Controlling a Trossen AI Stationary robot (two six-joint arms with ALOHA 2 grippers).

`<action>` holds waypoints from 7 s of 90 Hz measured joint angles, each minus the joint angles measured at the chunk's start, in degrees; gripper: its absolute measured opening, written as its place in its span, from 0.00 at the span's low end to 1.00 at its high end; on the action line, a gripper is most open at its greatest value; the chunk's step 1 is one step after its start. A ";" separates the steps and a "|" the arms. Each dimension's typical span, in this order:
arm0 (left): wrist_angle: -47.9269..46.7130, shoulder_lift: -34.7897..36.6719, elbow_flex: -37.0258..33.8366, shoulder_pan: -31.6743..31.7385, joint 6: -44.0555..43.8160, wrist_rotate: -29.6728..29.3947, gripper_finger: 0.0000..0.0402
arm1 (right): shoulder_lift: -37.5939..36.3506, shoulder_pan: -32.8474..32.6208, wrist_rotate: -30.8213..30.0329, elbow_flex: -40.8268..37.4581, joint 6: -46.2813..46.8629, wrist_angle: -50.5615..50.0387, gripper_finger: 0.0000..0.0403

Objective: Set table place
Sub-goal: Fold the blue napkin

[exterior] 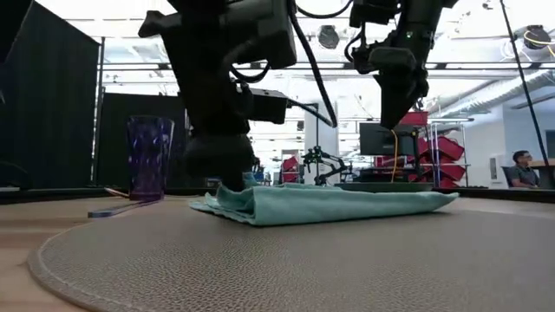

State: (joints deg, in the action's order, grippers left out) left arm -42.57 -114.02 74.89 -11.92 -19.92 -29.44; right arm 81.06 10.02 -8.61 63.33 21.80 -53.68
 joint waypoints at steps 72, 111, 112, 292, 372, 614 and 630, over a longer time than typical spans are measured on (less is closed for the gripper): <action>-0.90 0.04 0.02 -0.07 -6.61 -3.96 0.48 | 0.00 -1.15 1.48 0.00 0.00 -0.03 0.39; 0.05 0.09 5.09 1.09 -1.98 -10.28 0.48 | 0.00 -1.14 1.08 0.00 -0.32 -0.19 0.39; 0.45 0.09 5.41 1.09 -1.02 -10.27 0.48 | 0.00 -1.14 1.08 0.00 -0.38 -0.19 0.39; 21.09 -5.49 4.13 -16.33 6.71 1.03 0.48 | 0.19 -28.50 2.63 -24.81 6.39 34.59 0.39; 21.04 -5.46 4.13 -16.23 6.53 0.82 0.04 | 6.86 -28.48 -2.35 -24.70 4.48 35.68 0.27; -10.82 -5.29 16.79 -17.16 -11.25 -8.35 0.00 | 14.70 -15.53 -0.39 2.80 -11.18 10.66 0.00; -12.89 -5.29 16.79 -16.73 -11.07 -8.70 0.00 | 17.16 -14.05 -0.30 2.80 -13.40 14.39 0.00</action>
State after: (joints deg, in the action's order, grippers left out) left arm -55.45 -119.31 91.68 -28.65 -31.00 -38.15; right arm 98.21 -4.03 -8.91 66.13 8.40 -39.29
